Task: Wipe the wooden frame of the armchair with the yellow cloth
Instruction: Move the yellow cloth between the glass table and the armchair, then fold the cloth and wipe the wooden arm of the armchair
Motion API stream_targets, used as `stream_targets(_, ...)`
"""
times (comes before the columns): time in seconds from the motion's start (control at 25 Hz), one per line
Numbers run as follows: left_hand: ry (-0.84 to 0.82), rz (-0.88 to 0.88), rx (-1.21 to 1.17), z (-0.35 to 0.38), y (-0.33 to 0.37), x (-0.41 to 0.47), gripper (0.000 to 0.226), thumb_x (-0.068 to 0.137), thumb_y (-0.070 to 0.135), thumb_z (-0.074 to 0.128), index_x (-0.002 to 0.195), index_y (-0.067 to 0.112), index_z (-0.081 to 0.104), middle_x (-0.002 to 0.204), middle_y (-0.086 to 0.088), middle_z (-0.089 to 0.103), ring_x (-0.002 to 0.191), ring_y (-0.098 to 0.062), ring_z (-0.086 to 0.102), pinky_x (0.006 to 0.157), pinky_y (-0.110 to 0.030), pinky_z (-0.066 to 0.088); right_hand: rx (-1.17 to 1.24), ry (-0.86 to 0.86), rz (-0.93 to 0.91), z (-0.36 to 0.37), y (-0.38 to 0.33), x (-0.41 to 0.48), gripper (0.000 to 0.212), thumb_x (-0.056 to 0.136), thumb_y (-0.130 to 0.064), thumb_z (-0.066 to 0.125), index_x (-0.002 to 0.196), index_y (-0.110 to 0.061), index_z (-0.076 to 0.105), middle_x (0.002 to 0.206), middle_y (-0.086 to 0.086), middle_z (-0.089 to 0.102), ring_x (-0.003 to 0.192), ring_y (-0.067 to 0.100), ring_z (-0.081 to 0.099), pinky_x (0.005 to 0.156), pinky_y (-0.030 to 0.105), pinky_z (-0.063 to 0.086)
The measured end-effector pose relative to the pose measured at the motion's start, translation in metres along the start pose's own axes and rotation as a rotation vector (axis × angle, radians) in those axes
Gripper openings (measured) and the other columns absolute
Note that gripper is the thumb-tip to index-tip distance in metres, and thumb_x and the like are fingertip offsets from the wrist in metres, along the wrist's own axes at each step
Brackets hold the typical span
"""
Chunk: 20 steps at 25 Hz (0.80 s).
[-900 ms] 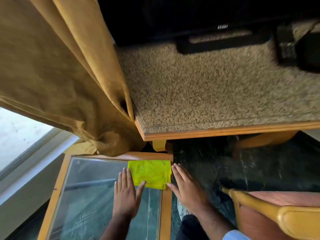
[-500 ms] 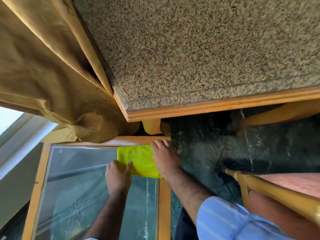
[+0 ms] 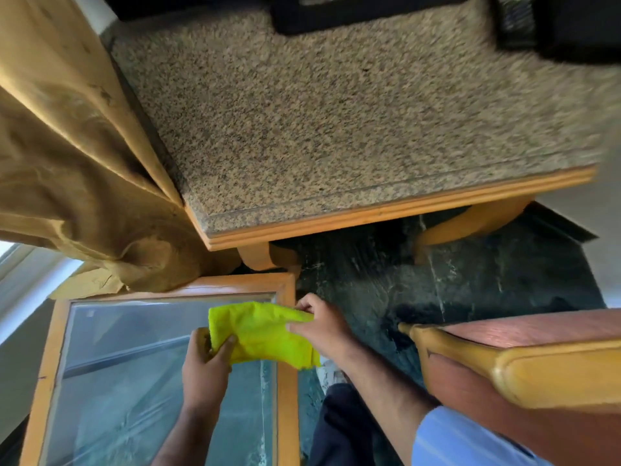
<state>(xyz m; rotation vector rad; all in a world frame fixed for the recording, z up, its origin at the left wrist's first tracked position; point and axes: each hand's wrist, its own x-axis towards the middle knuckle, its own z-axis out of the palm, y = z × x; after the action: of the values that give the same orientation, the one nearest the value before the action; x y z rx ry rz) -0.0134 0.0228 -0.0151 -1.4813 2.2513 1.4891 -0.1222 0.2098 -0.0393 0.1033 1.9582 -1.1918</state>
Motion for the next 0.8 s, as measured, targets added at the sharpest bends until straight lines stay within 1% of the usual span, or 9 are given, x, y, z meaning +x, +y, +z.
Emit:
stream_targets(0.16,-0.142,0.009,-0.203,0.016,0.046,-0.064,0.029,0.095,0.004,0.068,0.117,0.019,0.058,0.101,-0.008,0.073,0.083,-0.026,0.067,0.065,-0.037,0.054,0.106,0.194,-0.068,-0.075,-0.008,-0.061,0.036,0.066,-0.027,0.097,0.088,-0.025,0.068,0.080,-0.008,0.066,0.073,0.009,0.058,0.061,0.023,0.042)
stream_targets(0.28,-0.295,0.023,-0.327,0.044,0.099,-0.115,0.030,0.094,0.003,0.066,0.115,0.023,0.067,0.105,-0.009,0.078,0.087,-0.027,0.073,0.064,-0.037,0.059,0.198,0.337,-0.077,-0.153,-0.022,-0.110,0.040,0.066,-0.023,0.096,0.094,-0.027,0.067,0.086,-0.008,0.069,0.080,0.011,0.065,0.062,0.015,0.046)
stream_targets(0.32,-0.361,0.039,-0.364,0.053,0.116,-0.130,0.035,0.093,0.000,0.063,0.119,0.022,0.069,0.108,-0.007,0.080,0.091,-0.026,0.075,0.066,-0.037,0.062,0.270,0.363,-0.076,-0.178,-0.025,-0.126,0.042,0.065,-0.020,0.093,0.094,-0.028,0.064,0.091,-0.006,0.072,0.086,0.014,0.068,0.066,0.018,0.050)
stream_targets(0.4,-0.490,0.076,-0.401,0.075,0.148,-0.161,0.042,0.092,-0.004,0.057,0.125,0.019,0.070,0.118,-0.009,0.079,0.103,-0.027,0.076,0.083,-0.044,0.062,0.428,0.410,-0.086,-0.230,-0.023,-0.165,0.042,0.060,-0.019,0.085,0.094,-0.029,0.062,0.098,-0.001,0.076,0.092,0.020,0.072,0.076,0.034,0.056)
stream_targets(0.48,-0.590,0.114,-0.371,0.098,0.176,-0.192,0.042,0.089,-0.004,0.060,0.120,0.020,0.074,0.118,-0.011,0.079,0.108,-0.031,0.075,0.094,-0.051,0.057,0.495,0.455,-0.131,-0.279,-0.017,-0.209,0.040,0.060,-0.016,0.086,0.092,-0.028,0.067,0.093,-0.002,0.078,0.086,0.016,0.073,0.078,0.038,0.057)
stream_targets(0.56,-0.685,0.171,-0.278,0.124,0.199,-0.224,0.037,0.082,0.004,0.072,0.110,0.027,0.079,0.111,-0.006,0.082,0.104,-0.028,0.077,0.091,-0.049,0.058,0.419,0.547,-0.188,-0.326,-0.007,-0.251,0.036,0.064,-0.011,0.093,0.086,-0.029,0.072,0.088,-0.003,0.079,0.081,0.012,0.072,0.077,0.036,0.057)
stream_targets(0.64,-0.796,0.210,-0.163,0.153,0.216,-0.256,0.035,0.072,0.016,0.082,0.106,0.026,0.078,0.107,-0.006,0.082,0.103,-0.030,0.077,0.090,-0.051,0.060,0.268,0.680,-0.202,-0.367,0.008,-0.285,0.036,0.067,-0.010,0.096,0.086,-0.028,0.072,0.089,-0.001,0.078,0.079,0.012,0.071,0.079,0.034,0.058)
stream_targets(0.72,-0.811,0.282,-0.031,0.184,0.224,-0.285,0.041,0.067,0.025,0.090,0.105,0.024,0.072,0.103,-0.008,0.081,0.100,-0.032,0.076,0.088,-0.056,0.062,0.144,0.814,-0.195,-0.398,0.027,-0.308,0.038,0.067,-0.010,0.096,0.091,-0.028,0.071,0.083,-0.008,0.073,0.070,-0.002,0.066,0.074,0.018,0.053)
stream_targets(0.8,-0.745,0.393,0.125,0.219,0.225,-0.307,0.055,0.068,0.028,0.095,0.109,0.027,0.059,0.099,-0.006,0.077,0.093,-0.027,0.075,0.084,-0.056,0.062,0.021,0.927,-0.190,-0.420,0.048,-0.319,0.036,0.068,-0.009,0.095,0.097,-0.019,0.077,0.081,-0.012,0.072,0.067,-0.004,0.064,0.068,0.007,0.046)
